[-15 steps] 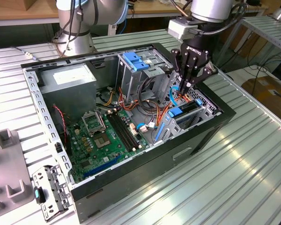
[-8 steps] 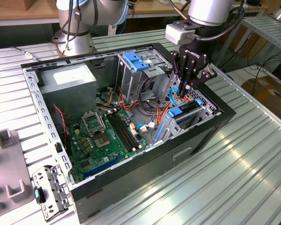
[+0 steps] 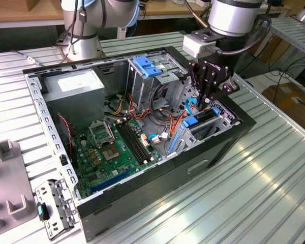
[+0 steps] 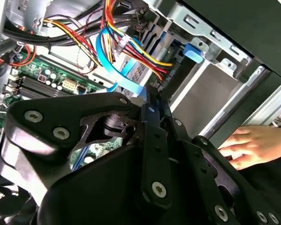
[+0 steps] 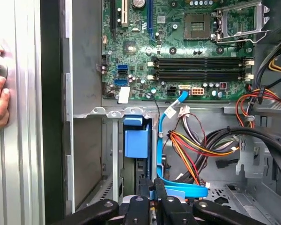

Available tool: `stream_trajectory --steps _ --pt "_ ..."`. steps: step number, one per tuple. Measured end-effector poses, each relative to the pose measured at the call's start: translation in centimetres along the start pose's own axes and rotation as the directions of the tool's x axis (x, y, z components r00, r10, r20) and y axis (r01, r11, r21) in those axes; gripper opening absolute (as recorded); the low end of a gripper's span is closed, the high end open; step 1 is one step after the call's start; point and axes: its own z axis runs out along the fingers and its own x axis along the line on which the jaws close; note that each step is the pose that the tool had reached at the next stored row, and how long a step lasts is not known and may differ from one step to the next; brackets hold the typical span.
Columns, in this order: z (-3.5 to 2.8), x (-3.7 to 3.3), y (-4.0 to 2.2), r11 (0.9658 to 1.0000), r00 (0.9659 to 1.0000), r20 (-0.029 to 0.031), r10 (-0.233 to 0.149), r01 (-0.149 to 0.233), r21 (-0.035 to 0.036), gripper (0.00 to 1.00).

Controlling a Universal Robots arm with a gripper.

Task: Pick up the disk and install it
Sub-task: 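Insert the second disk wire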

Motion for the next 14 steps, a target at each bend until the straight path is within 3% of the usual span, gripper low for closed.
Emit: stream_trajectory --steps 2,3,4,5,6,7,14 --pt "0.12 0.39 0.13 1.0 1.0 0.0053 0.001 -0.001 0.0047 0.16" --pt "0.22 0.75 0.14 1.0 0.9999 0.0145 0.001 -0.002 0.0063 0.16" --pt "0.27 1.07 0.15 1.0 0.9994 0.0351 0.003 -0.003 0.0064 0.16" --pt "0.3 1.26 0.15 1.0 0.9987 0.0508 0.003 -0.004 0.0068 0.16" --pt "0.3 1.33 0.16 1.0 0.9982 0.0599 0.004 -0.004 0.007 0.16" --pt "0.31 1.4 0.15 1.0 0.9979 0.065 0.004 -0.005 0.0072 0.16" --pt "0.49 1.7 0.09 1.0 0.9976 0.069 0.004 -0.005 0.0071 0.16"
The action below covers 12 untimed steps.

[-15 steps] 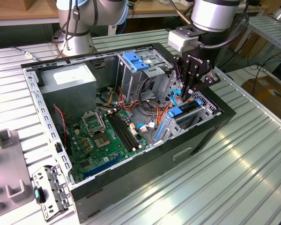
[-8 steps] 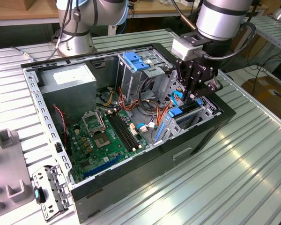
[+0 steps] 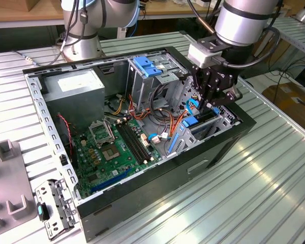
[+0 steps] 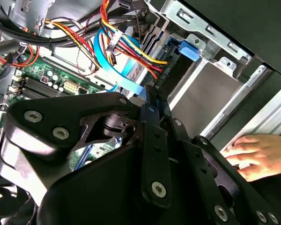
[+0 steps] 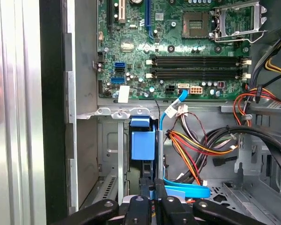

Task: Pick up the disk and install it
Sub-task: 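Insert the second disk wire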

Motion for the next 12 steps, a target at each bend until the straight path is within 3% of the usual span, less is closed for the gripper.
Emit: stream_trajectory --steps 5,12 --pt "0.2 -0.01 -0.13 1.0 1.0 0.0092 0.001 -0.001 0.0 0.16" --pt "0.43 -0.02 -0.18 1.0 0.9999 0.0103 0.001 -0.001 -0.0001 0.16"
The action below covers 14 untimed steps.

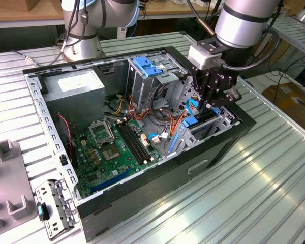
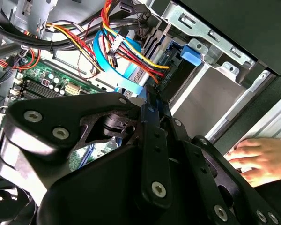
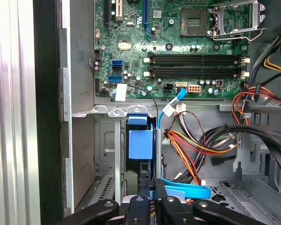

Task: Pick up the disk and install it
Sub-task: 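Insert the second disk wire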

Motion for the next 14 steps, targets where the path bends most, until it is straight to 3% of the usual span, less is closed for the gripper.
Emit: stream_trajectory --steps 14 --pt "0.72 0.11 -0.09 1.0 1.0 0.0012 0.0 0.0 0.0 0.16"
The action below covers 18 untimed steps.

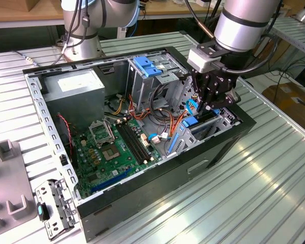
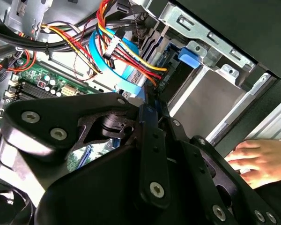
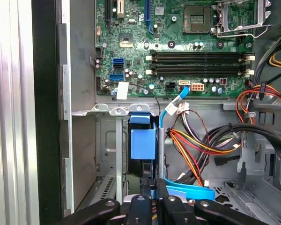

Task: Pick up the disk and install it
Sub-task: 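Insert the second disk wire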

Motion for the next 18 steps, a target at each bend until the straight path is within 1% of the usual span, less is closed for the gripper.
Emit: stream_trajectory --steps 4,5,6,9,11,13,15,16,17,18 --pt "0.01 0.02 0.0 1.0 1.0 0.0002 0.0 0.0 0.0 0.17" --pt "-0.07 0.02 -0.01 1.0 1.0 0.0005 0.0 0.0 0.0 0.24" --pt "-0.22 0.03 -0.01 1.0 1.0 0.001 0.0 0.0 0.0001 0.24" --pt "-0.97 0.06 -0.06 1.0 1.0 0.0005 0.0 0.0 0.0003 0.24" --pt "-1.32 0.09 -0.08 1.0 1.0 0.0007 0.0 0.0 0.0003 0.24" --pt "-1.47 0.09 -0.08 1.0 1.0 0.0006 0.0 0.0 0.0003 0.24" --pt "-1.46 0.09 -0.08 1.0 1.0 0.0009 0.0 0.0 0.0003 0.24" --pt "-1.47 0.09 -0.08 1.0 1.0 0.0008 0.0 0.0 0.0003 0.22" --pt "-1.48 0.09 -0.08 1.0 1.0 0.0006 0.0 0.0 0.0004 0.16" --pt "-1.48 0.09 -0.08 1.0 1.0 0.0006 0.0 0.0 0.0004 0.16"
